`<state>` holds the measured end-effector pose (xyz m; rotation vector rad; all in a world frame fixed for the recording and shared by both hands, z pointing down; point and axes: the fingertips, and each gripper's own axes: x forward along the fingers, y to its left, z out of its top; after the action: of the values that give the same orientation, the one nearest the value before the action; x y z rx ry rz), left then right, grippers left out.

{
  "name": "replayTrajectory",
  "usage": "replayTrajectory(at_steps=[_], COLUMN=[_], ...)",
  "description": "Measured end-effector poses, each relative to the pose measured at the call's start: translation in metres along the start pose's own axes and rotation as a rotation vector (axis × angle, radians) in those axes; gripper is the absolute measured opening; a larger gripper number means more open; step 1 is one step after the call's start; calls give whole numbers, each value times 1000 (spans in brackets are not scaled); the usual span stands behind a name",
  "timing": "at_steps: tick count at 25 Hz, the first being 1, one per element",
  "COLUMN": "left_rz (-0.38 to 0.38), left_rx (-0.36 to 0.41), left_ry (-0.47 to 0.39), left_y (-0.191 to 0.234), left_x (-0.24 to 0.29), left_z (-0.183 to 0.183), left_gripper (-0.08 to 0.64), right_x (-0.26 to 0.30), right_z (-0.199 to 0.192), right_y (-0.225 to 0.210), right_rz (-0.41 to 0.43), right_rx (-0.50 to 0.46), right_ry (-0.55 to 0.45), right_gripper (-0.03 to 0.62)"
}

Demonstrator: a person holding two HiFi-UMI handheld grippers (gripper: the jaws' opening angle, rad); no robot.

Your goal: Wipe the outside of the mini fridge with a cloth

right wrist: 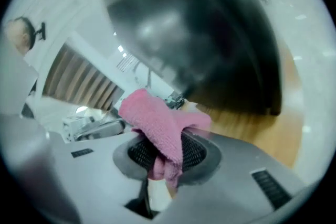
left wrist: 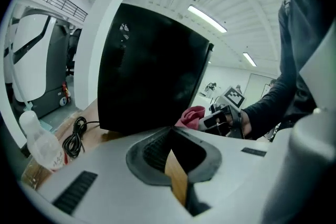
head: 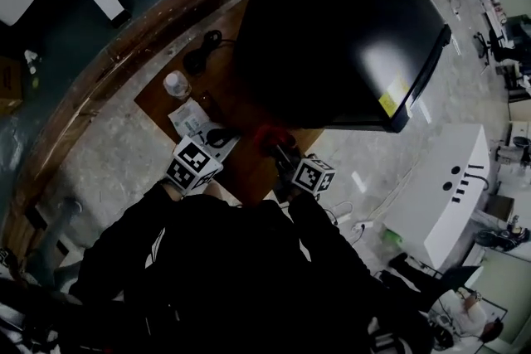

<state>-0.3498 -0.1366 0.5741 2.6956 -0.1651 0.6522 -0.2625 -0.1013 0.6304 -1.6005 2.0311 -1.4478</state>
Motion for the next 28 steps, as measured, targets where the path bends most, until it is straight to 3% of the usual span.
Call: replayTrajectory(at_steps=[5, 11, 17, 21, 28], left_rz=[-30, -52, -53, -47, -27], left_rx=[-7, 70, 92, 94, 135], left_ry=[-117, -248, -278, -287, -351], left_y=[-97, -193, -274, -296, -325], left_x=[-23, -5, 19, 23, 22], left_z=[14, 66, 89, 92, 98], left_gripper=[3, 3, 3, 3, 3], right_x=[-111, -221, -306, -332, -350], right_z=[-9, 38, 55, 61, 49], right_y=[58, 101, 111, 119, 105], right_rz=[79, 103, 111, 133, 117], right_rx=[-166, -363, -463, -486, -583], right_ry=[-22, -185, -246, -293, -259], right_gripper=[83, 82, 80, 80, 80])
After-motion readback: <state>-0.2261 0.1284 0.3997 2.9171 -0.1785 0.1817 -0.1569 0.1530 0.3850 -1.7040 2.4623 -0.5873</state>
